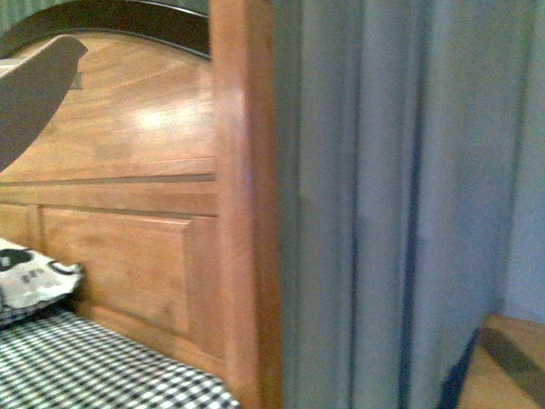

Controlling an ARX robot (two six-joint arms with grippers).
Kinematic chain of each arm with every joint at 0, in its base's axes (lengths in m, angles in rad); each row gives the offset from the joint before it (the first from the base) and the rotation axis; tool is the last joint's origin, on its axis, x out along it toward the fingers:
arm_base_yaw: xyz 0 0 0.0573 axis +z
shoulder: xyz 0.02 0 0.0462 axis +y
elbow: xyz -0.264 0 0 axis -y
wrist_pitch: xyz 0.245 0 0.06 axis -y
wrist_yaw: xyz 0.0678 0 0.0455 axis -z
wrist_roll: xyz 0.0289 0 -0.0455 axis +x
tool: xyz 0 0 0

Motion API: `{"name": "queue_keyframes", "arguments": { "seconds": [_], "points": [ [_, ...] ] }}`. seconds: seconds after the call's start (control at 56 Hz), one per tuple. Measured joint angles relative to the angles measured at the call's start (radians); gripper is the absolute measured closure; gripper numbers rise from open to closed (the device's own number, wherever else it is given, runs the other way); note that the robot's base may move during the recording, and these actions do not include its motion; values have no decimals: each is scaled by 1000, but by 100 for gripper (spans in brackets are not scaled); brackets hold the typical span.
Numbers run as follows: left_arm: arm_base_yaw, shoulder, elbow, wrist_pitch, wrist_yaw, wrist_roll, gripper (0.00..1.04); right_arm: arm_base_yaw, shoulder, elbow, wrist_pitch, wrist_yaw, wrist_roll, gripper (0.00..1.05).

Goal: Clean up trash

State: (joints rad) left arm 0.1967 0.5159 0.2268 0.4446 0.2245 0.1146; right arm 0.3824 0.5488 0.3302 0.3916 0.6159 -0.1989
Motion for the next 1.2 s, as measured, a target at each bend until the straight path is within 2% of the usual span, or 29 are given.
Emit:
{"name": "queue_keyframes", "arguments": {
  "seconds": [0.946,0.981,1.071,1.106,1.195],
  "points": [
    [3,-1,-1,0,-16,-5,77,1,7,-2,0,-10,0,84],
    [5,2,5,-26,8,-8,77,0,6,-2,0,-6,0,84],
    [7,65,123,-330,132,3,77,-1,5,-2,0,6,0,84],
    [3,101,152,-395,153,19,77,-2,4,-2,0,8,0,84],
    [2,223,183,-412,173,68,78,-1,-1,-2,0,6,0,84]
  ]
}}
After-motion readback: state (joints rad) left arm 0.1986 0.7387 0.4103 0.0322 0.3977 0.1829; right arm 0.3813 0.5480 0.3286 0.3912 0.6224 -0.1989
